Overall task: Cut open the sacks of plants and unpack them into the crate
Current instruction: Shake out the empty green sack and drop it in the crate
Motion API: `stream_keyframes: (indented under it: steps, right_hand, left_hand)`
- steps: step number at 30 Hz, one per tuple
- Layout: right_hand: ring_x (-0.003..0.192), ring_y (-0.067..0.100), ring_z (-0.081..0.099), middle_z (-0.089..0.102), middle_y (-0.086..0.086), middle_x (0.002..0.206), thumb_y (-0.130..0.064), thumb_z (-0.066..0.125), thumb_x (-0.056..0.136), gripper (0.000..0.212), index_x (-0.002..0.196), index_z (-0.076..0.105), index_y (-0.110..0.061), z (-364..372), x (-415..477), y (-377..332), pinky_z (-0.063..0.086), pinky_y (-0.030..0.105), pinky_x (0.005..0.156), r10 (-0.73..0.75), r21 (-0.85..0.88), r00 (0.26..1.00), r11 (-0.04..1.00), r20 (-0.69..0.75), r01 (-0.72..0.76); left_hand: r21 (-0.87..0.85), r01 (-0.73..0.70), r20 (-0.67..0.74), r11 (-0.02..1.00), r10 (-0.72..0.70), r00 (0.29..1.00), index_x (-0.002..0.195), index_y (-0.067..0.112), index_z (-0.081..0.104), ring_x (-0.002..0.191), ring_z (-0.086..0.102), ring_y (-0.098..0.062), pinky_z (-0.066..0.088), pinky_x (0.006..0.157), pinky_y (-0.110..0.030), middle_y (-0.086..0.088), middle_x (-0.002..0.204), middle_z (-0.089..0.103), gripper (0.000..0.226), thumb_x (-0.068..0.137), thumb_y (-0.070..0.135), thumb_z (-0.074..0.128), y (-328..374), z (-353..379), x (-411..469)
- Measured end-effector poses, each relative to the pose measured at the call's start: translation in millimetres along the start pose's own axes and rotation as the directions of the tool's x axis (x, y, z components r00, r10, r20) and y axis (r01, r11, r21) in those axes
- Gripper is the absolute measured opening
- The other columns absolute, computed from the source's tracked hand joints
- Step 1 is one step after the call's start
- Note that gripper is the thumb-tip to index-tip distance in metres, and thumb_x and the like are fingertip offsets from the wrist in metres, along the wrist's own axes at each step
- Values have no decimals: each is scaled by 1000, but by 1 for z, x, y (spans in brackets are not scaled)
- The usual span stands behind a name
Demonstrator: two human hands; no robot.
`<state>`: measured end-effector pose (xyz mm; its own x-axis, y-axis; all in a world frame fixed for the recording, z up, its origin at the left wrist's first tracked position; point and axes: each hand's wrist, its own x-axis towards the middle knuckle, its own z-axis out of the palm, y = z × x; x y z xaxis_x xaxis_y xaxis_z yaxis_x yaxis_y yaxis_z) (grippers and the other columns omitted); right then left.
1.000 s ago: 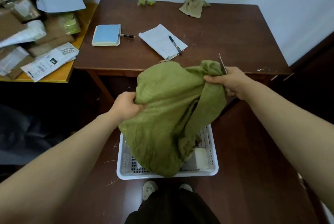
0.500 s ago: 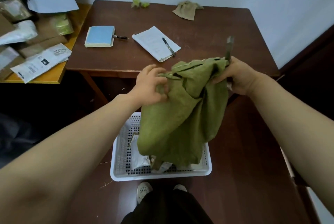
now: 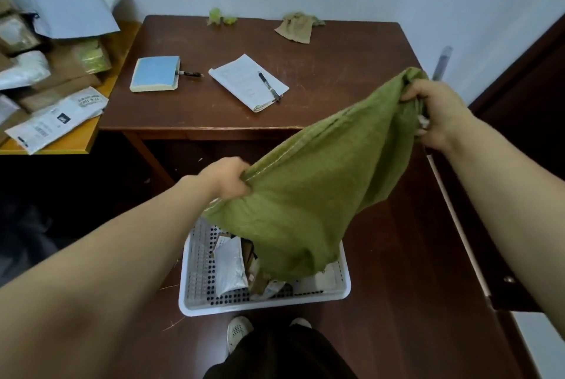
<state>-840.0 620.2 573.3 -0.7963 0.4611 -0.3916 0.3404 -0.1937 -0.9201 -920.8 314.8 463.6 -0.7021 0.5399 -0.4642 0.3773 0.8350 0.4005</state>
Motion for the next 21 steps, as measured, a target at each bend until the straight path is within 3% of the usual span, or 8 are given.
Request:
stream_keyframes:
  steps: [2,4,8,9,11,13,18,21]
  right_hand:
    - [34,15,35,42,4,46,-12,65,80,20,69,48,-9,-30,15,13,24,14,34,-21,-510,989,858,-145,-56]
    - [37,17,36,43,8,53,-18,68,82,21,71,57,-4,-44,20,22,28,19,38,-36,-754,990,652,-137,-80]
    - [62,17,56,56,13,68,-24,66,79,28,74,63,3,-42,25,2,49,31,54,-402,-668,888,726,-223,161]
    - [65,17,55,55,12,68,-28,62,77,33,76,61,5,-40,25,-3,48,33,58,-478,-639,839,736,-259,223]
    - [68,21,54,56,12,68,-28,59,78,30,71,57,1,-40,27,-3,45,33,63,-512,-696,828,681,-229,229]
    - [69,25,58,57,12,67,-25,65,80,27,61,56,-8,-44,23,4,47,35,67,-403,-795,901,594,-161,124]
    - [65,18,55,56,8,71,-18,69,79,15,70,63,-8,-50,27,-19,48,30,60,-475,-639,851,732,-227,238]
    - [73,22,60,60,10,75,-11,76,76,13,70,65,-8,-51,30,-12,53,35,73,-303,-724,932,686,-197,71]
  left_hand:
    - [22,140,-81,990,-138,987,101,13,64,94,62,-27,51,78,-35,-8,101,67,19,84,20,61,-25,-3,-4]
    - [-28,197,-333,980,-195,923,102,9,61,95,60,-33,48,76,-37,-13,102,65,21,89,25,56,-29,-17,-7]
    - [-388,-18,-756,922,-307,578,100,13,58,92,57,-32,40,71,-34,-7,90,59,19,91,24,46,0,-63,-11]
    - [-382,-54,-775,922,-289,562,101,14,57,91,56,-31,39,71,-33,-5,88,58,20,91,28,46,5,-69,-12]
    - [4,60,-635,998,-44,771,101,17,53,84,55,-29,39,69,-34,-3,85,58,39,89,54,49,8,-73,-14]
    - [334,152,-367,930,-20,930,91,21,56,80,55,-26,42,66,-34,0,77,59,60,77,78,43,5,-73,-21]
    - [-137,52,-627,989,-127,769,104,21,64,94,56,-27,45,75,-37,-1,92,60,23,89,38,60,-6,-106,-15]
    - [-36,181,-377,983,-181,908,125,17,54,107,56,-30,47,88,-40,-8,118,60,43,86,31,67,-11,-105,-14]
